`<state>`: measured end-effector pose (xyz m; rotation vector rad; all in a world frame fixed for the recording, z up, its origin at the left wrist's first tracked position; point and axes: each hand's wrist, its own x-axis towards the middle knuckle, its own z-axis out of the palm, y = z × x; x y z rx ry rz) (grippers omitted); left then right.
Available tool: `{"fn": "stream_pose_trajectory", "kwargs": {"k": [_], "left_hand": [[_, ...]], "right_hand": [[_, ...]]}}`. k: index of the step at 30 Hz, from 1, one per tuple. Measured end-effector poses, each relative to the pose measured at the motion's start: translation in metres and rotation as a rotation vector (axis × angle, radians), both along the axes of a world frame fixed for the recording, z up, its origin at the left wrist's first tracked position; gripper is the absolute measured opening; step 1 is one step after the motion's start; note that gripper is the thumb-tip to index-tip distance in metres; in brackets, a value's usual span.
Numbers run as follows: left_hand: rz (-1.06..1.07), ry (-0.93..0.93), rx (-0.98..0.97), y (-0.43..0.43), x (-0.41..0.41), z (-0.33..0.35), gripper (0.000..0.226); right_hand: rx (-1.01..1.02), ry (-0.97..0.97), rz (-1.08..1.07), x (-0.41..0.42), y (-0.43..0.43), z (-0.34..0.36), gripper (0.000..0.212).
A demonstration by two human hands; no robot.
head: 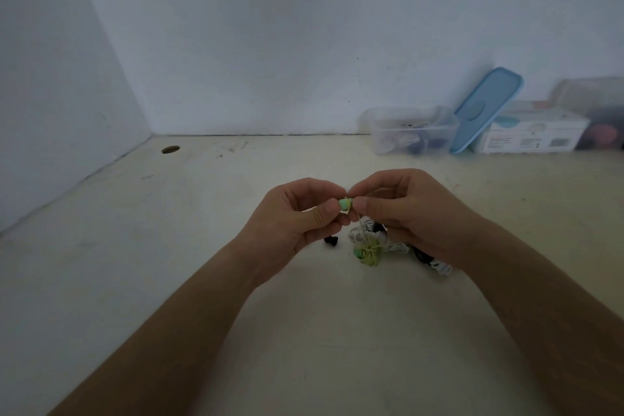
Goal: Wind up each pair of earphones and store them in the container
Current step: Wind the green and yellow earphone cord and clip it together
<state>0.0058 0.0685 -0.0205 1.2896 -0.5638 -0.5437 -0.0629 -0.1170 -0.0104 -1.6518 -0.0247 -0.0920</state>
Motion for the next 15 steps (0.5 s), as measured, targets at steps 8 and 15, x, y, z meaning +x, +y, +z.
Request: {"fn": "stream_pose_trajectory", "kwargs": {"k": [8, 15], "left_hand": [[0.052, -0.249, 0.152, 0.0013, -0.0041, 0.0059, 0.024], [0.073, -0.302, 0.217, -0.0012, -0.0056, 0.0044, 0.022]], "right_hand": [[0.058, 0.163, 0.065, -0.0014, -0.0042, 0.0031, 0.009], [0.286, 0.239, -0.035, 0.0061, -0.0078, 0.0045, 0.011]]}}
